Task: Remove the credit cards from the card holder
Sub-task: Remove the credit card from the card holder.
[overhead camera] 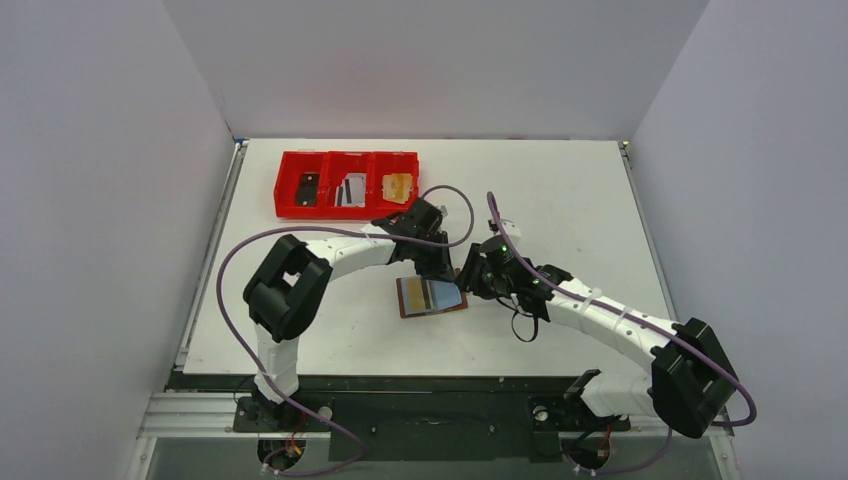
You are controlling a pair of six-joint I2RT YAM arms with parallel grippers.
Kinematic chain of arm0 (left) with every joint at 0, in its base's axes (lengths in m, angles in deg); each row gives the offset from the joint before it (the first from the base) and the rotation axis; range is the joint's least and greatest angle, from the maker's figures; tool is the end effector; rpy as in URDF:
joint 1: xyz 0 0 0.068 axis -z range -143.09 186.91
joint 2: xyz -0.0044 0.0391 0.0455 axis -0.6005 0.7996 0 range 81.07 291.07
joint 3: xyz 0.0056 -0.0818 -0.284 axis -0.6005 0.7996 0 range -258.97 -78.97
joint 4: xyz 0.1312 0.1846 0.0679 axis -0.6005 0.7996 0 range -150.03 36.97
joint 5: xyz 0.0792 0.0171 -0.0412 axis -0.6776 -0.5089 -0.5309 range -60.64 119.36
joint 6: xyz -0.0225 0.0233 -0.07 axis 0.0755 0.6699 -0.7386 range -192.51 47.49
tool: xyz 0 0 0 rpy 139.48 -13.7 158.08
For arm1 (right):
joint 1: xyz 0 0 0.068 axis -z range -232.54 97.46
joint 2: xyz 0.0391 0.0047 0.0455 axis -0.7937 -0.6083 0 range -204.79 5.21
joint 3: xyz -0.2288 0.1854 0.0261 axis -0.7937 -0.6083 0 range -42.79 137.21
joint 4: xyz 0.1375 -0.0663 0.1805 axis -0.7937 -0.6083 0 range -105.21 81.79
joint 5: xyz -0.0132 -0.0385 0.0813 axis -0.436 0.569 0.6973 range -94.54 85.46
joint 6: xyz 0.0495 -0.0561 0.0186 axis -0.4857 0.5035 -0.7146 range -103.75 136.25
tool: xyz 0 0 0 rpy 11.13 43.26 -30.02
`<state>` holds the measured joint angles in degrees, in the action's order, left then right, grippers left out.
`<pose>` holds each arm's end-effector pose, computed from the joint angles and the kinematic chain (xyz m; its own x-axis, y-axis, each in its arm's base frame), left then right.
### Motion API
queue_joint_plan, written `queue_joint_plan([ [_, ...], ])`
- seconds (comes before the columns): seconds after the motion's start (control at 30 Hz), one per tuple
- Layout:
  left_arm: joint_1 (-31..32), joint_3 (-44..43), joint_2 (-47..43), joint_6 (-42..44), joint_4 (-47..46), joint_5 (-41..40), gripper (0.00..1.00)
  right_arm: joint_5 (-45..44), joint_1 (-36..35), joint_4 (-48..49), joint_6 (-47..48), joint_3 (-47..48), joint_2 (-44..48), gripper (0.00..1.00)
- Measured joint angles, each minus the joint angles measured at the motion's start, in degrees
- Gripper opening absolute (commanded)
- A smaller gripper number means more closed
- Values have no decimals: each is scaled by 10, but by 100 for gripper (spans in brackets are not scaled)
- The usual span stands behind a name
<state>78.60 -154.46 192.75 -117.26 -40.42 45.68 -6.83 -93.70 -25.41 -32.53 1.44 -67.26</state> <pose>0.2973 -0.2895 0.1869 -0.9710 -0.0398 -0.2356 0.1024 0.8217 -0.5606 0.1913 0.1638 0.2379 -0.8323 0.2705 -0.4838 -0.0161 0.8606 0.5090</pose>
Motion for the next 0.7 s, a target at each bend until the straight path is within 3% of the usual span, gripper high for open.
queue_joint_plan([
  [0.3,-6,0,-7,4,9,-5,16,0,0,0,2,0,-1,38],
  [0.7,-46,17,-81,18,21,-22,16,4,-6,-1,6,23,-26,41],
])
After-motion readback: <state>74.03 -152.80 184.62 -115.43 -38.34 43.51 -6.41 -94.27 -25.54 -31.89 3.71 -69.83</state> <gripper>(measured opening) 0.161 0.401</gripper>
